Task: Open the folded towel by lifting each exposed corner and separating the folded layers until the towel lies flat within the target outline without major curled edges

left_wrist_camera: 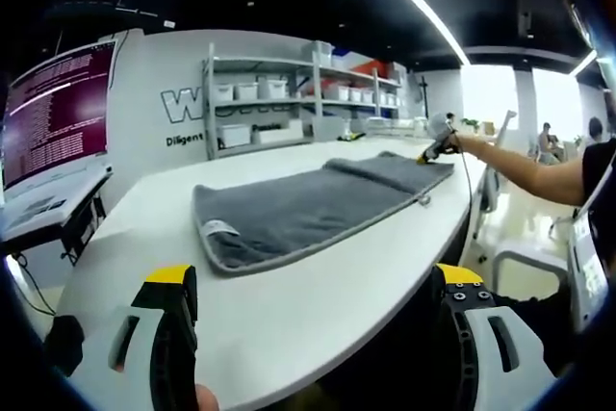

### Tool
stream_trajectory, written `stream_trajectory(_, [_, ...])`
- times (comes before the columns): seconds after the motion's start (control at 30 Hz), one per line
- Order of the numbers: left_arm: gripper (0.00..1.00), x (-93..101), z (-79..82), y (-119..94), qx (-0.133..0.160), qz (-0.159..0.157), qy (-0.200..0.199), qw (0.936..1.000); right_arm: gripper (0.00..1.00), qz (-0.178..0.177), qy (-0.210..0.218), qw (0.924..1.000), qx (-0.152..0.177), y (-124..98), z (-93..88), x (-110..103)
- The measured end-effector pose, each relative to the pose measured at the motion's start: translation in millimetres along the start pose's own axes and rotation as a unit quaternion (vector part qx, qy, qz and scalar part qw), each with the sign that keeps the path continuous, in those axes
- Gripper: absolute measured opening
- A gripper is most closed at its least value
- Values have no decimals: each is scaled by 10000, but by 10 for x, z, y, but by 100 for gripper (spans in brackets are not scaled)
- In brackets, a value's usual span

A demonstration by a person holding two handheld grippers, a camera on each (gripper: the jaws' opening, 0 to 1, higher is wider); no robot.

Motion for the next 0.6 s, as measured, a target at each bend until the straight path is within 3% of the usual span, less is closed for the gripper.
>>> stream_trajectory(0.6, [99,-1,2,-36,42,14,-6,10000,0,-467,65,9988,-131,62,-12,307])
Point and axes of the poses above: the point that each gripper's makers call its tool centre point, and the gripper's own axes: y roughly forward along the fingers, x roughly to its right, z roughly out of its top, the point moved 7 cm from there along -y, roughly backward along the fingers, and after that the axes turned 10 degrees about -x, right-handed, at the moved point
